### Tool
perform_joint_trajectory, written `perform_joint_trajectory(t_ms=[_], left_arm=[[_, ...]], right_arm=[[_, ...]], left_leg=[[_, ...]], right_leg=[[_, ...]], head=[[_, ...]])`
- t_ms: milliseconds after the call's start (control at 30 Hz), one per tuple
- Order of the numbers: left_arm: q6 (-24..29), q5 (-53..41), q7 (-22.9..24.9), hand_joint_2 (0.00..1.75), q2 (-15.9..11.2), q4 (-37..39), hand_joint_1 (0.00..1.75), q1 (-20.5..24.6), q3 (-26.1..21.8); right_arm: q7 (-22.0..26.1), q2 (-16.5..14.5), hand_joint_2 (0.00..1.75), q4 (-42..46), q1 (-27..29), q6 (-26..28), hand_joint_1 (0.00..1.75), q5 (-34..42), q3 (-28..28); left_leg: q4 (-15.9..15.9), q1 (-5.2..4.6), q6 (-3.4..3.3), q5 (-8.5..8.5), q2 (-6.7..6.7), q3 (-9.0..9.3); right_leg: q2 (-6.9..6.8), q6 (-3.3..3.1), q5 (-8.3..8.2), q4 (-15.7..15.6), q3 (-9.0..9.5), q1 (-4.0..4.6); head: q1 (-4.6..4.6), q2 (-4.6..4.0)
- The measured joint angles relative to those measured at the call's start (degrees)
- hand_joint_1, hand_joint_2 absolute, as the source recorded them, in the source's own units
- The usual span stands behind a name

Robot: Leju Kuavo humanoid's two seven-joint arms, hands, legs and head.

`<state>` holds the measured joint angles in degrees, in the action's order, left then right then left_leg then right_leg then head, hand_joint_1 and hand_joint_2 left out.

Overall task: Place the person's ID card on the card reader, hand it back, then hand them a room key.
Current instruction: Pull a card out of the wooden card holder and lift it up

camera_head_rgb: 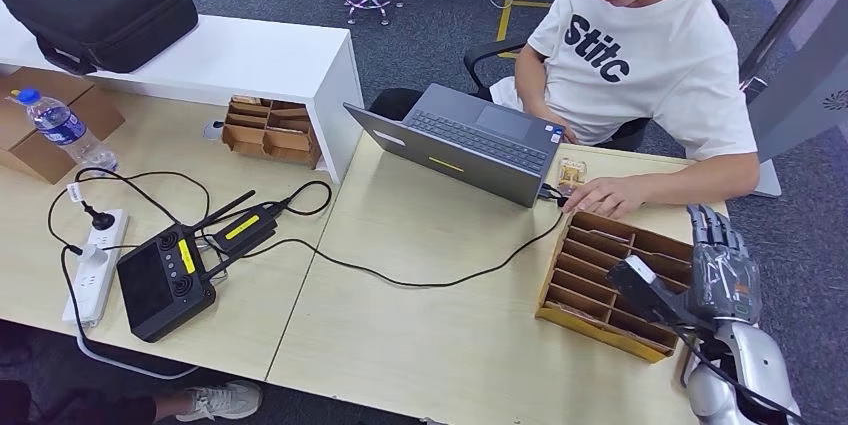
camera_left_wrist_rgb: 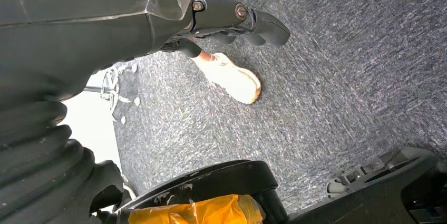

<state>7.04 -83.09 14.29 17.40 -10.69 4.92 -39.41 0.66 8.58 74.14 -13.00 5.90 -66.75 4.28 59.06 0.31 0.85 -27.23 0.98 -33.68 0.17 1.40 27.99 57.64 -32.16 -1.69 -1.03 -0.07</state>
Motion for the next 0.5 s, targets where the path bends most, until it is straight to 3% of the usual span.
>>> perform_joint_trajectory(t_ms=[33,67,200,300,400,500], left_arm=[[0.0,-0.01,0.0,1.75,0.0,0.0,0.0,0.0,0.0],[0.0,-0.01,0.0,1.75,0.0,-0.01,0.0,0.0,0.0],[0.0,-0.03,0.0,1.75,0.0,-0.01,0.0,0.0,0.0],[0.0,-0.07,0.0,1.75,0.0,-0.01,0.0,0.0,0.0],[0.0,-0.08,0.0,1.75,0.0,0.0,0.0,0.0,0.0],[0.0,-0.08,0.0,1.75,0.0,-0.01,0.0,0.0,0.0]], right_arm=[[-0.01,-0.01,1.75,-0.03,-0.01,0.0,0.0,-0.01,0.0],[-0.01,-0.02,1.75,-0.04,-0.01,0.0,0.11,-0.01,0.0],[-0.05,-0.04,1.75,-0.21,-0.02,0.0,0.89,-0.01,0.04],[-0.07,-0.1,1.75,-0.37,-0.01,0.0,1.2,-0.02,0.16],[-0.07,-0.18,1.75,-0.39,-0.01,-0.01,1.34,-0.02,0.31],[-0.07,-0.21,1.75,-0.39,-0.03,0.01,1.34,-0.02,0.4]], left_leg=[[0.0,0.0,0.0,0.0,0.0,0.0],[0.0,0.0,0.0,0.0,0.0,0.0],[0.0,0.0,0.0,0.0,0.0,0.0],[0.0,0.0,0.0,0.0,0.0,0.0],[0.0,0.0,0.0,0.0,0.0,0.0],[0.0,0.0,0.0,0.0,0.0,0.0]], right_leg=[[0.0,0.0,0.0,0.0,0.0,0.0],[0.0,0.0,0.0,0.0,0.0,0.0],[0.0,0.0,0.0,0.0,0.0,0.0],[0.0,0.0,0.0,0.0,0.0,0.0],[0.0,0.0,0.0,0.0,-0.01,0.0],[0.0,0.0,0.0,0.0,-0.01,0.0]], head=[[0.0,0.0],[0.0,0.0],[0.0,0.0],[-0.01,0.0],[-0.01,0.0],[-0.01,0.0]])
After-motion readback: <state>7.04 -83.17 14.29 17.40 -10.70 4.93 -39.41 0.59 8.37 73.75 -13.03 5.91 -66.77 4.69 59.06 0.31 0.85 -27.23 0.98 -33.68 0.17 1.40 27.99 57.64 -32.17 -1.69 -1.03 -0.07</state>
